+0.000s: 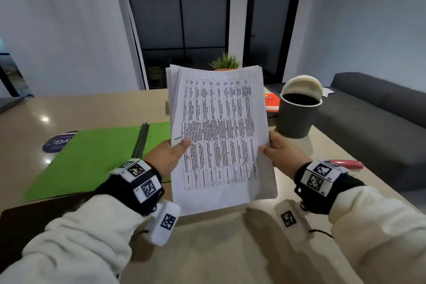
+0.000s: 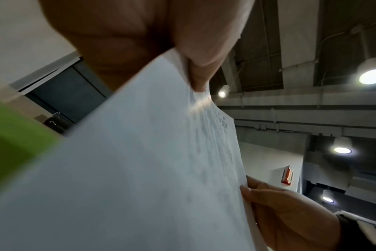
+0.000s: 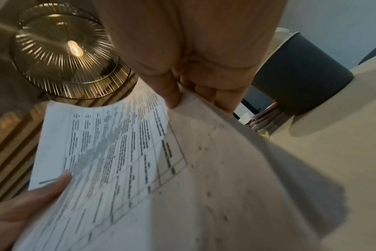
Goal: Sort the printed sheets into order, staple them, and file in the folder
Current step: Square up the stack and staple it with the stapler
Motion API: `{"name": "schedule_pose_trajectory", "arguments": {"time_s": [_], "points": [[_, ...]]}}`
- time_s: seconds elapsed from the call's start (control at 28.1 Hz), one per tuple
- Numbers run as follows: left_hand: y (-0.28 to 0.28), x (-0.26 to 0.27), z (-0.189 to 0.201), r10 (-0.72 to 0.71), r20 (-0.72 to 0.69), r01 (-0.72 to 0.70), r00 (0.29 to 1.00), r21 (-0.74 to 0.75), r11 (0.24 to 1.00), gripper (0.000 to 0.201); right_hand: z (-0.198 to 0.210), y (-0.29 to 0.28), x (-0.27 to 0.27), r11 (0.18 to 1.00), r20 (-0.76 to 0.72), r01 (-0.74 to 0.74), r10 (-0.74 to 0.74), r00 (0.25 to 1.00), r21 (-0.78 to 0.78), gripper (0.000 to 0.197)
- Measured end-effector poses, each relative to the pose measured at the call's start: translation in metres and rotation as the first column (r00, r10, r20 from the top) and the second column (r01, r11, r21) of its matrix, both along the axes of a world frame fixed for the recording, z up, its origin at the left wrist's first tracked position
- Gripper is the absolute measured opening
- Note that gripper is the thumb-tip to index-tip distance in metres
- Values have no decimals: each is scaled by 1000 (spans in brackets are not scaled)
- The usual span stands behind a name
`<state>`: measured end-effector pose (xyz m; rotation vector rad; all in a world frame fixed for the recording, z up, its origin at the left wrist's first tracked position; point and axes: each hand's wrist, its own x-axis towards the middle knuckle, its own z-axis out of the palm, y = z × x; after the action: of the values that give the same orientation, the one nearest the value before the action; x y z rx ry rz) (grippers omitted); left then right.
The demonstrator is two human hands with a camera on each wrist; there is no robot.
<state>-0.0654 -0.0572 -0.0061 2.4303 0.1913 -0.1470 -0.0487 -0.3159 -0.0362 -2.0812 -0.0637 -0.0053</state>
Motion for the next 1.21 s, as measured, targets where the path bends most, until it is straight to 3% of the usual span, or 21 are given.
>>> {"name": "schedule_pose_trajectory", "arguments": {"time_s": [0.14,0.25,0.32,0.39,0.5,0.64,0.71,0.89,1.07,1.21], "points": [[8,8,-16,99,2,-98,995,-145,985,61,2,2,-7,1000,-101,8,-6,995,21,10],[13,10,-26,165,-52,-173,985,-349,921,71,-2,3,-17,995,-254,5,22,967,104,12],[13,8,-34,201,-92,-221,975,-396,891,78,-2,4,-21,990,-277,29,10,961,137,15],[9,7,-39,235,-103,-256,967,-453,854,69,-3,2,-21,998,-257,23,-8,966,56,17],[9,12,-45,244,-194,-309,950,-485,818,97,-7,-1,-17,996,-264,-31,9,965,-83,23],[13,20,-58,225,-193,-293,955,-505,812,109,-11,-7,-10,998,-288,40,-55,956,-57,26],[12,21,-64,182,-232,-289,956,-617,732,100,-15,-10,-7,990,-296,125,-101,950,64,24],[0,4,-75,-6,-256,-210,967,-806,554,18,-25,-17,-5,928,-353,258,-154,923,269,23],[-9,-3,-101,-95,-275,-180,957,-816,550,19,-37,-22,-5,939,-411,274,-171,895,206,23],[-8,-3,-116,-84,-376,-248,923,-746,618,25,-35,-30,-3,987,-389,132,-156,908,-88,14]]}}
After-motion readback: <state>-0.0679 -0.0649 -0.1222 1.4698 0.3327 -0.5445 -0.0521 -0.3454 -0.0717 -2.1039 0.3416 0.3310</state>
